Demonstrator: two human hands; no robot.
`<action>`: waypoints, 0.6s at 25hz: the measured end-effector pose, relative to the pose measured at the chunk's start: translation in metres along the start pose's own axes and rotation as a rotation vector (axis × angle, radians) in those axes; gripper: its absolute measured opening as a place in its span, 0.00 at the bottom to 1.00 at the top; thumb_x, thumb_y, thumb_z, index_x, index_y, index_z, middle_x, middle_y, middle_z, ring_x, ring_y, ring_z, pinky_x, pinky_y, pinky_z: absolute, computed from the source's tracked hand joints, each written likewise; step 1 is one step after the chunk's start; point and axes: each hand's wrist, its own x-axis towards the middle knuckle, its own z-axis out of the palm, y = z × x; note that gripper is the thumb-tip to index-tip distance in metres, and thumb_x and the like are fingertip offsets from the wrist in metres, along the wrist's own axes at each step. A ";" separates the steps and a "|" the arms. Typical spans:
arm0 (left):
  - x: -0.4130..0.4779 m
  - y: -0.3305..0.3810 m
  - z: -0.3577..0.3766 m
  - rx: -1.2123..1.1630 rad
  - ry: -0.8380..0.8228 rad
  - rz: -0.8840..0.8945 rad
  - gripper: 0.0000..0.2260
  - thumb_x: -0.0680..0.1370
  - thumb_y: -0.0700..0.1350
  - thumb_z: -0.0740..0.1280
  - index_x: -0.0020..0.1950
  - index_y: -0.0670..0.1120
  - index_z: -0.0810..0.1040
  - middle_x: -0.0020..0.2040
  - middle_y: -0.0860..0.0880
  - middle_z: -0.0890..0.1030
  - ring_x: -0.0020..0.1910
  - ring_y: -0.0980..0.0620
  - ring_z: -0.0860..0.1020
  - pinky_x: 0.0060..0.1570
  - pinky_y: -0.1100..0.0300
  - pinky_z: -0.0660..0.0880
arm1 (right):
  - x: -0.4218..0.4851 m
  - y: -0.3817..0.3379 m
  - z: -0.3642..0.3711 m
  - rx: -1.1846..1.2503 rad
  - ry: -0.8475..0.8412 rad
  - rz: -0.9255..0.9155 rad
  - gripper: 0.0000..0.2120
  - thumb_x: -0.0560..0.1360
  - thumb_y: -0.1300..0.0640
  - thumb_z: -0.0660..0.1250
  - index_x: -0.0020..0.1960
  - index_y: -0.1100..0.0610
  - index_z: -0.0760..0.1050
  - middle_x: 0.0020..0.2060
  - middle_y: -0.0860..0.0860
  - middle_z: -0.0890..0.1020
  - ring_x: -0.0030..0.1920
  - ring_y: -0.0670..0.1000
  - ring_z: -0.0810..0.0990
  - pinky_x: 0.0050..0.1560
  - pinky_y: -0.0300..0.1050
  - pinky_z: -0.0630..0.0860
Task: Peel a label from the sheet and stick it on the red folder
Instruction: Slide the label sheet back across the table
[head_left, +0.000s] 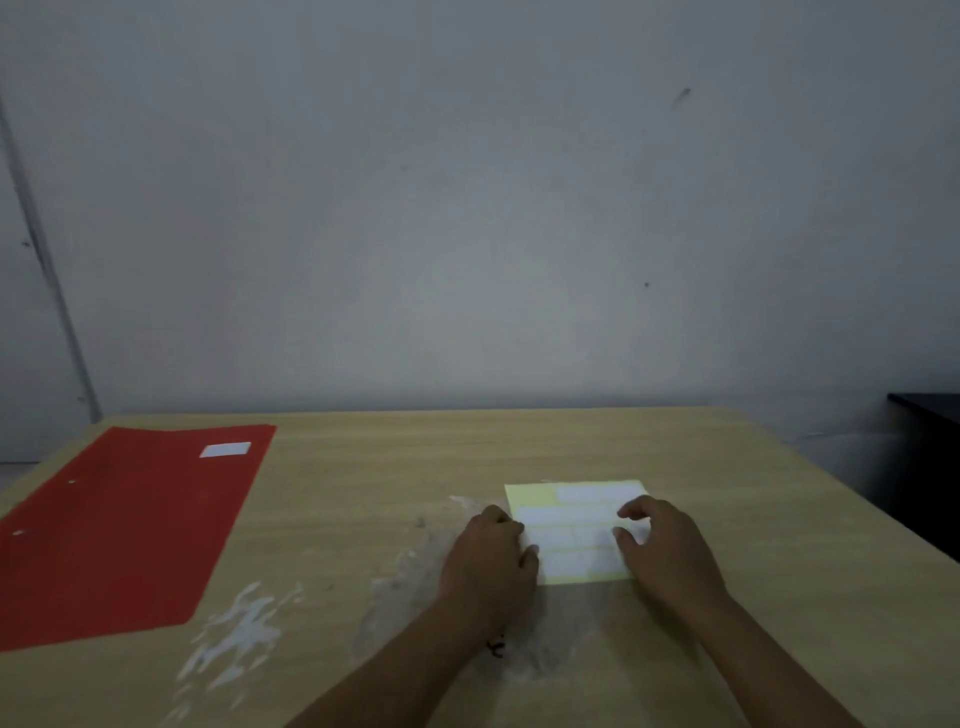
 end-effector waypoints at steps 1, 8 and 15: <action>0.001 0.003 0.004 -0.004 -0.009 -0.020 0.20 0.80 0.53 0.60 0.66 0.42 0.77 0.63 0.46 0.74 0.59 0.46 0.74 0.59 0.53 0.72 | -0.001 0.002 0.001 -0.020 -0.005 0.005 0.07 0.72 0.52 0.72 0.50 0.46 0.78 0.49 0.45 0.81 0.53 0.51 0.78 0.49 0.48 0.75; -0.002 0.016 0.017 0.057 -0.045 -0.086 0.27 0.82 0.56 0.56 0.78 0.43 0.62 0.79 0.45 0.60 0.78 0.47 0.58 0.76 0.52 0.56 | -0.017 0.017 0.008 -0.119 -0.010 -0.085 0.11 0.73 0.51 0.70 0.55 0.49 0.79 0.55 0.46 0.81 0.56 0.53 0.77 0.55 0.49 0.74; 0.003 0.031 0.026 0.171 -0.145 -0.114 0.29 0.83 0.55 0.51 0.79 0.39 0.55 0.81 0.43 0.54 0.80 0.45 0.51 0.78 0.47 0.46 | -0.017 0.030 0.008 -0.174 -0.101 -0.133 0.19 0.78 0.46 0.62 0.67 0.46 0.74 0.68 0.44 0.73 0.68 0.49 0.70 0.64 0.48 0.71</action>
